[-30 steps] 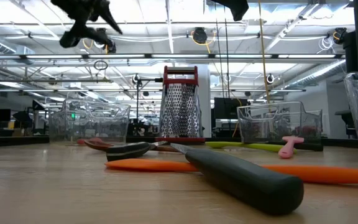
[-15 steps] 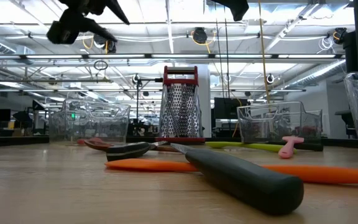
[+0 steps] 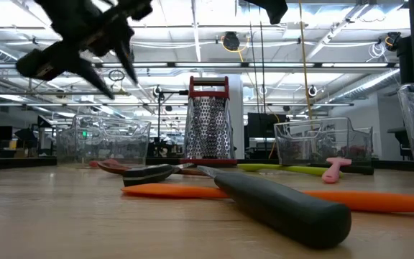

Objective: Pick & Place Kitchen Items
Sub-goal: Put the top silver kitchen knife into the top right transparent bin

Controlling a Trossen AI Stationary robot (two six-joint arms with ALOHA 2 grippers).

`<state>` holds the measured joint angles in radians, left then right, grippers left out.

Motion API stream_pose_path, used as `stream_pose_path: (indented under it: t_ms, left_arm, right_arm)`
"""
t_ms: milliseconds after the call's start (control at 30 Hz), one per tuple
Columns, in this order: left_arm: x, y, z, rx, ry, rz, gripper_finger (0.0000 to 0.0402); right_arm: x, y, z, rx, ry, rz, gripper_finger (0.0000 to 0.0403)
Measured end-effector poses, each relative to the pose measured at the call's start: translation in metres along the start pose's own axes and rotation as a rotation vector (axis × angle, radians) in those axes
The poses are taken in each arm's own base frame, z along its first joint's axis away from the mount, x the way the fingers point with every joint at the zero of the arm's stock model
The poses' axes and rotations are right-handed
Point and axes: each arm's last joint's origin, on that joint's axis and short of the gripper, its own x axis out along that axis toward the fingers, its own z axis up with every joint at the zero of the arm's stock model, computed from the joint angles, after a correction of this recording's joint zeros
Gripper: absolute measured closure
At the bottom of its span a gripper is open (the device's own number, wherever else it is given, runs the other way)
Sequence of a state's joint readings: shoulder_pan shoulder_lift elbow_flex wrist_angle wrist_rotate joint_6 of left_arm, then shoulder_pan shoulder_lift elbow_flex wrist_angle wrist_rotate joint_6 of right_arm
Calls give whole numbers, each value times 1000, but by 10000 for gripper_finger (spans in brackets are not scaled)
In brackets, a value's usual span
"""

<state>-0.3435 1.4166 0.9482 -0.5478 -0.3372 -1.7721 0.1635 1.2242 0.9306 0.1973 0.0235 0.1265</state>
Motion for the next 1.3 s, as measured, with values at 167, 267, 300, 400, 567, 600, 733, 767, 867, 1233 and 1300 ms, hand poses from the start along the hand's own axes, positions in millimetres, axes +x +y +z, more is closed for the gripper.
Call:
stream_pose_path:
  t_ms: [167,267,300,400,567,600,733,767,867,1233,1300]
  left_arm:
    - [9,6,-3,-62,23,82,227]
    - [15,7,-6,-92,35,103,227]
    - [18,7,-7,-96,38,103,227]
    - [27,4,-11,-91,55,89,227]
    - [48,-1,-19,13,57,40,227]
    - [52,-1,-20,46,48,31,227]
    - [70,-2,-25,129,42,22,227]
    - [74,-2,-26,136,49,29,227]
    - [82,-6,-27,165,57,49,227]
    - [83,-19,-11,271,33,155,227]
    - [84,-19,-9,289,33,158,227]
  right_arm:
    - [0,0,0,18,0,0,156]
    - [0,0,0,18,-1,0,156]
    - [0,0,0,18,-1,0,156]
    - [0,0,0,17,-2,0,156]
    - [0,0,1,12,-14,1,156]
    - [0,0,2,12,-16,2,156]
    - [0,0,1,11,-15,2,156]
    - [0,0,1,11,-15,2,156]
    - [0,0,2,11,-16,1,156]
    - [0,0,1,14,-14,1,156]
    - [0,0,1,15,-14,1,156]
